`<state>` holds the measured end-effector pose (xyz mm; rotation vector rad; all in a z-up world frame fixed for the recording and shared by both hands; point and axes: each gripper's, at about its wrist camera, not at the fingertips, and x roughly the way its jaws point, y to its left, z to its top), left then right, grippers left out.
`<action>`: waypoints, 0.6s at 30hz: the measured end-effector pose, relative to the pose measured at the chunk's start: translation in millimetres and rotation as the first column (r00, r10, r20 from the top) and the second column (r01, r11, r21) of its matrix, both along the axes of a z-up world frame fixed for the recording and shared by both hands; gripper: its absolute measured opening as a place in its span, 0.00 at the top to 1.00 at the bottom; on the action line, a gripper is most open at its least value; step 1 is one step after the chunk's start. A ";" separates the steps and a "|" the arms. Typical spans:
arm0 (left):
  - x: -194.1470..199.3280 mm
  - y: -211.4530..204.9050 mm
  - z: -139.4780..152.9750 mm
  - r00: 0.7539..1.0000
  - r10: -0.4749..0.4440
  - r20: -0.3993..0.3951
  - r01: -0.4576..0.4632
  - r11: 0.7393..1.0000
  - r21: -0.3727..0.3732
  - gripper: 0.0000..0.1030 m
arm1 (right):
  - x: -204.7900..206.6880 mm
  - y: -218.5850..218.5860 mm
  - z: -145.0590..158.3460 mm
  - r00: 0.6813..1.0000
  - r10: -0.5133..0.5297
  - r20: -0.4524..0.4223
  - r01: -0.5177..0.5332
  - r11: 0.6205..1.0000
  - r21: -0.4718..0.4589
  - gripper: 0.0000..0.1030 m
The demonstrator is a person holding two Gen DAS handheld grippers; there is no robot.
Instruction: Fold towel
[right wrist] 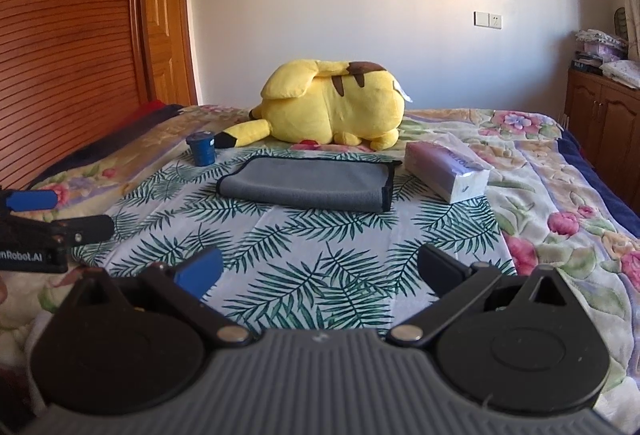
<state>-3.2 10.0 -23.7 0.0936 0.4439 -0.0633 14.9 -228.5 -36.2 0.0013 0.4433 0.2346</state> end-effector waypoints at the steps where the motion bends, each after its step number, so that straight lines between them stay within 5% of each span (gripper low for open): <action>1: -0.6 0.0 0.6 1.000 -0.001 0.005 0.001 1.000 0.002 0.00 | -0.7 0.2 0.4 1.000 -0.003 0.004 0.003 1.000 -0.001 0.00; 18: -7.5 4.8 10.7 0.998 0.006 0.070 -0.006 1.000 0.001 0.00 | -4.7 -5.8 2.2 0.997 -0.055 0.056 0.054 0.998 0.019 0.00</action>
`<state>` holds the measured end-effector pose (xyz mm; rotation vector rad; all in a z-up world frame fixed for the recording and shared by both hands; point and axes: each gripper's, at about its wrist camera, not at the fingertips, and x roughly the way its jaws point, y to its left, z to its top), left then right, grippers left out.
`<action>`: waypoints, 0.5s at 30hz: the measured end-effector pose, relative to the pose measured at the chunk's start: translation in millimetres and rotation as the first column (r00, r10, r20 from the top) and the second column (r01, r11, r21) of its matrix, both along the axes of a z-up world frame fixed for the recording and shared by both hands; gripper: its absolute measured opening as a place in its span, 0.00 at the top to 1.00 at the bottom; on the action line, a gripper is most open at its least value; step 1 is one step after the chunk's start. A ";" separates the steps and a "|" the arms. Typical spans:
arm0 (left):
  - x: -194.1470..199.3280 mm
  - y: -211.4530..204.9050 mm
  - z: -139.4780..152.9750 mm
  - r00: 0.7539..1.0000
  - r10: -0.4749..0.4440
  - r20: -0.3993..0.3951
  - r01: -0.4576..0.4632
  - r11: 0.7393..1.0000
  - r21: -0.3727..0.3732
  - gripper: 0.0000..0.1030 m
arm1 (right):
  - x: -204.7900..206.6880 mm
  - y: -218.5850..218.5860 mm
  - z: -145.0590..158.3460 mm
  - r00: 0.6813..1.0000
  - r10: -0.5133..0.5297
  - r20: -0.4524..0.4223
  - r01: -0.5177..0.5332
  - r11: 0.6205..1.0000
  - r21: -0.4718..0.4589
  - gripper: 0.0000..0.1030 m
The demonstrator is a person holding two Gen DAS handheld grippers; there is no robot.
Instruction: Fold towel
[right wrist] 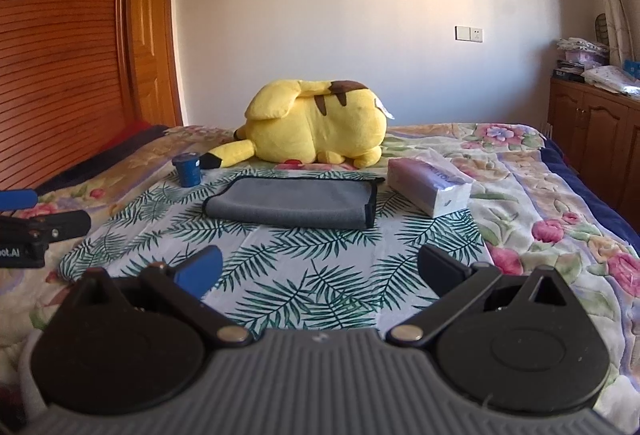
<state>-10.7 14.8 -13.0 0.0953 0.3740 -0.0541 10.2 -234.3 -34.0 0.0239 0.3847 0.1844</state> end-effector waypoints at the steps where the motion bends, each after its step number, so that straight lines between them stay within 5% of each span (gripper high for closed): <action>1: -0.2 0.6 0.4 1.000 0.001 0.001 -0.001 1.000 -0.003 0.00 | -0.3 -0.2 0.3 1.000 -0.002 0.003 0.002 1.000 0.001 0.00; 15: -5.7 1.1 6.5 0.999 0.009 0.052 -0.010 1.000 0.007 0.00 | -7.9 -3.1 5.4 0.997 -0.027 0.074 0.027 1.000 0.002 0.00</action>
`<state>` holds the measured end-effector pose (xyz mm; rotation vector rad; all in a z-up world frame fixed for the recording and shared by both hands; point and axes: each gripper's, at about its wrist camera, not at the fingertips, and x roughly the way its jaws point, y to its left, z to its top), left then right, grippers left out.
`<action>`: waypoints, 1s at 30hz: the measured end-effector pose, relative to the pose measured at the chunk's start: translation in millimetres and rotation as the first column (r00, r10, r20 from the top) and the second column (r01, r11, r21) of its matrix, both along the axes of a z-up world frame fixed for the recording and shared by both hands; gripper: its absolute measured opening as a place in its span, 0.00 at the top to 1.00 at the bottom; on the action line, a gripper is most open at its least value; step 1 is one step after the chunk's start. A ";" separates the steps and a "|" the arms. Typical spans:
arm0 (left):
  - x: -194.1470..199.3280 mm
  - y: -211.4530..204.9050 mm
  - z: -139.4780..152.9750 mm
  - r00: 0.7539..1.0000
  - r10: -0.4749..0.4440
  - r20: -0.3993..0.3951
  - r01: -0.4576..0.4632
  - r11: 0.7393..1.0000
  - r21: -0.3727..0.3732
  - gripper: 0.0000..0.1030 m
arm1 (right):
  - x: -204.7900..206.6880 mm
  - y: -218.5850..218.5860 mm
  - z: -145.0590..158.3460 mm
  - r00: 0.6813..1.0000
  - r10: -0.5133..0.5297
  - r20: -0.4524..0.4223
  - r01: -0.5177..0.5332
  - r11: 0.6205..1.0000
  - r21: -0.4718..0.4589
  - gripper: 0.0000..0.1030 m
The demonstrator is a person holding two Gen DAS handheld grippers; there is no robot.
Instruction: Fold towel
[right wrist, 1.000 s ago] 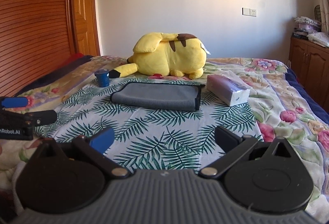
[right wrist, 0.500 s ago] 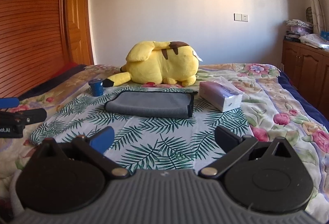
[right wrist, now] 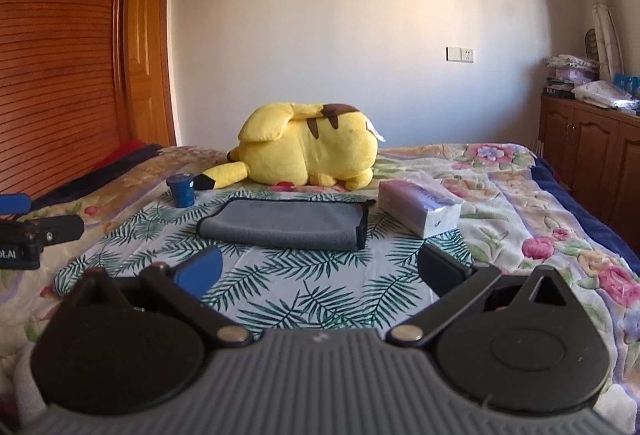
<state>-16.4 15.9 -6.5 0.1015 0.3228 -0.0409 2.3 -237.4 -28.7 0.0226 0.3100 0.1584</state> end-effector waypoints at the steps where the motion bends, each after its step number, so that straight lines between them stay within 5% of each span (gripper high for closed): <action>1: -0.4 0.3 0.7 1.000 0.001 0.003 -0.001 1.000 -0.001 0.00 | -0.4 -0.1 0.5 1.000 -0.002 0.005 0.002 1.000 0.000 0.00; 30: -1.5 1.4 3.3 1.000 0.003 0.024 -0.002 1.000 -0.002 0.00 | -3.6 -5.2 1.5 0.999 -0.024 0.037 0.024 1.000 0.006 0.00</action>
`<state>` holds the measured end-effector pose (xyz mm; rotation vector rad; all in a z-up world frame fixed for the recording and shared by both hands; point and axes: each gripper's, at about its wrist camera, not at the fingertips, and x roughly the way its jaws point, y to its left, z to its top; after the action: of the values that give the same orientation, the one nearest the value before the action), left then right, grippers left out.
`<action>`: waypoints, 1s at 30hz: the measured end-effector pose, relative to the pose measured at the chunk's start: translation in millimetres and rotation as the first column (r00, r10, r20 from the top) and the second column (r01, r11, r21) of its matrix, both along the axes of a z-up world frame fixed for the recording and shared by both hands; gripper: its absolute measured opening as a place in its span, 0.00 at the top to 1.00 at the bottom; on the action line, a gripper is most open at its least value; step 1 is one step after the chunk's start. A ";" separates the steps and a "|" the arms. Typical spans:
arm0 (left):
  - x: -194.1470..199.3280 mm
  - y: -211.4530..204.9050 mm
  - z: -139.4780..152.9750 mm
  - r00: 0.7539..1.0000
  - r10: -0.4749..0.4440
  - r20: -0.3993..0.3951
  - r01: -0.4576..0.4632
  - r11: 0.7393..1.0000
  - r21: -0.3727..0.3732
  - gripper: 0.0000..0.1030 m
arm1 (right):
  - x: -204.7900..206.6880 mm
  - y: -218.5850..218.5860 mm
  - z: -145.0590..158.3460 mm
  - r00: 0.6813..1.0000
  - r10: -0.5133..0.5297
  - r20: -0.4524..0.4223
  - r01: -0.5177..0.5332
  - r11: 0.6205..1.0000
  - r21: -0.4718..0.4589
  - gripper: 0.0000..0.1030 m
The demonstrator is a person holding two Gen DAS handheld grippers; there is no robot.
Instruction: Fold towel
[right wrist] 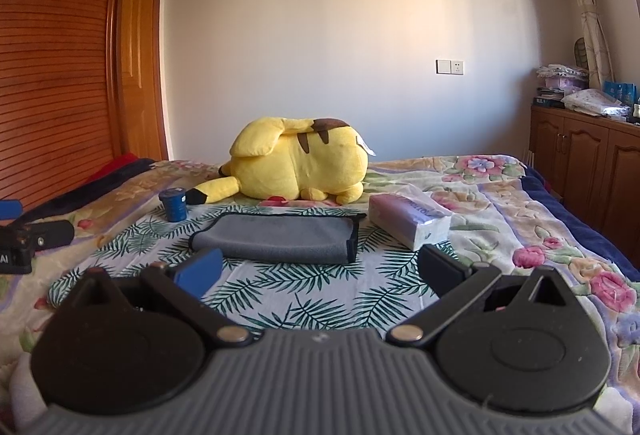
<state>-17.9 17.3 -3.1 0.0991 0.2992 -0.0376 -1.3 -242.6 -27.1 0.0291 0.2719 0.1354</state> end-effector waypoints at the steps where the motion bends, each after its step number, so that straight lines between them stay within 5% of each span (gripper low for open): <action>1: 0.0 0.0 0.0 1.000 0.000 0.000 0.000 1.000 0.000 0.00 | 0.0 0.0 0.0 1.000 0.000 0.000 0.000 1.000 0.000 0.00; 30: -1.3 -1.2 -1.4 1.000 0.000 -0.001 0.000 1.000 0.004 0.00 | -0.5 -1.6 -1.2 1.000 0.000 0.001 0.000 1.000 0.001 0.00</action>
<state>-19.2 16.1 -4.5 0.1027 0.2998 -0.0371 -1.8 -244.2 -28.3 0.0297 0.2708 0.1357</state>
